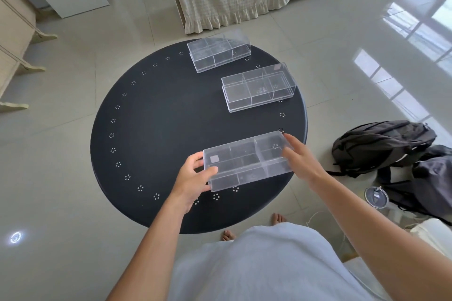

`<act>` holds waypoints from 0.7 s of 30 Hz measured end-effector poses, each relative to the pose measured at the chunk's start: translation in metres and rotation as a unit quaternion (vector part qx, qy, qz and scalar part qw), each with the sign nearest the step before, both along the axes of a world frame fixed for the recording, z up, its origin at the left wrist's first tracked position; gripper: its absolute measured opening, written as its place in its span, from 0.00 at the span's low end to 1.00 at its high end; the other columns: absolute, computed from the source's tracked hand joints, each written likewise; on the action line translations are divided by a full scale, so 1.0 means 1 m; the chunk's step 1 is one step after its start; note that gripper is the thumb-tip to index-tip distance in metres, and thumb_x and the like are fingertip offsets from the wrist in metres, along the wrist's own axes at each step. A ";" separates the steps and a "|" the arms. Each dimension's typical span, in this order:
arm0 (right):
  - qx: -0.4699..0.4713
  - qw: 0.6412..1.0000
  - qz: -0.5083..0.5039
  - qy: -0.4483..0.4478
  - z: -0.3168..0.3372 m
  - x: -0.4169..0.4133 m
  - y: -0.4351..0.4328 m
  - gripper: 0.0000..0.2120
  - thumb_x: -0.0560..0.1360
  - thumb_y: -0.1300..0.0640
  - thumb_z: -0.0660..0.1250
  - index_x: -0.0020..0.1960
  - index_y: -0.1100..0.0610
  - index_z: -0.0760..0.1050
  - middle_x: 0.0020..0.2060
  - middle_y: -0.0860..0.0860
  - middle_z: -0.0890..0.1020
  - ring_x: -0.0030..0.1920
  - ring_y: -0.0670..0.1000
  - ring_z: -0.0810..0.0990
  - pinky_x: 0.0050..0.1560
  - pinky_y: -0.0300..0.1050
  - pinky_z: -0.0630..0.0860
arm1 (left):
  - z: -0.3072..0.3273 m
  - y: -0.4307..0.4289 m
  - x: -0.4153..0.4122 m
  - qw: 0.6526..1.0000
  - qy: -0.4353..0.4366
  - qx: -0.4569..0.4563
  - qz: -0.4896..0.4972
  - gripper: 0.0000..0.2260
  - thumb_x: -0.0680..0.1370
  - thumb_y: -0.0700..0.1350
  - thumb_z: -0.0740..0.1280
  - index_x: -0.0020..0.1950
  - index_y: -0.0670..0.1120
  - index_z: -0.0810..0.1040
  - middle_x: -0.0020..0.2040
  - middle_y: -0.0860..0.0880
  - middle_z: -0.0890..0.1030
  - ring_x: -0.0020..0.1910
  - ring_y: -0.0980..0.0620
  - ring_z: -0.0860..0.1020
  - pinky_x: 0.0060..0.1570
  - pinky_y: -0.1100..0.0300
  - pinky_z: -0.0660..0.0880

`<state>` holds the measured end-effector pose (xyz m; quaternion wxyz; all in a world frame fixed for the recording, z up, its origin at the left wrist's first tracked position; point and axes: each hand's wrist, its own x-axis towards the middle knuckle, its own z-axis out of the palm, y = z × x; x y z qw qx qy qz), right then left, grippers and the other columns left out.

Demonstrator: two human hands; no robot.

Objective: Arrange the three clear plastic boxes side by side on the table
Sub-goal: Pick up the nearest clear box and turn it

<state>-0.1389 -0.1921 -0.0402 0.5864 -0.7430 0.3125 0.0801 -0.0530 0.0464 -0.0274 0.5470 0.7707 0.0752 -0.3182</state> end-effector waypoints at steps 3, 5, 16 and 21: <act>-0.026 1.000 -0.004 0.005 -0.010 -0.005 0.008 0.34 0.68 0.51 0.59 0.74 0.46 0.60 0.67 0.49 0.73 0.65 0.53 0.72 0.65 0.58 0.72 | -0.006 0.000 0.000 0.998 -0.041 0.037 -0.027 0.26 0.73 0.41 0.72 0.69 0.52 0.69 0.60 0.54 0.76 0.55 0.51 0.81 0.47 0.50 0.82; -0.024 1.000 -0.004 0.004 -0.023 -0.007 0.008 0.38 0.64 0.49 0.61 0.74 0.42 0.58 0.68 0.48 0.73 0.66 0.53 0.72 0.66 0.59 0.71 | -0.010 0.000 0.001 0.996 -0.061 0.054 -0.035 0.28 0.72 0.40 0.73 0.69 0.52 0.68 0.58 0.54 0.76 0.53 0.52 0.81 0.50 0.46 0.81; -0.058 0.998 -0.032 0.008 -0.021 -0.004 0.026 0.40 0.62 0.49 0.63 0.73 0.47 0.60 0.68 0.51 0.72 0.66 0.54 0.73 0.66 0.58 0.71 | -0.028 0.012 0.009 0.993 -0.069 0.083 -0.048 0.33 0.70 0.41 0.75 0.70 0.48 0.62 0.56 0.51 0.75 0.52 0.50 0.80 0.54 0.44 0.79; -0.052 0.997 -0.063 0.006 -0.015 0.012 0.017 0.36 0.72 0.51 0.64 0.77 0.49 0.53 0.65 0.51 0.72 0.65 0.56 0.73 0.64 0.58 0.72 | -0.027 0.013 0.031 0.993 -0.045 0.108 -0.022 0.36 0.71 0.52 0.72 0.75 0.51 0.58 0.58 0.51 0.76 0.57 0.50 0.76 0.60 0.47 0.75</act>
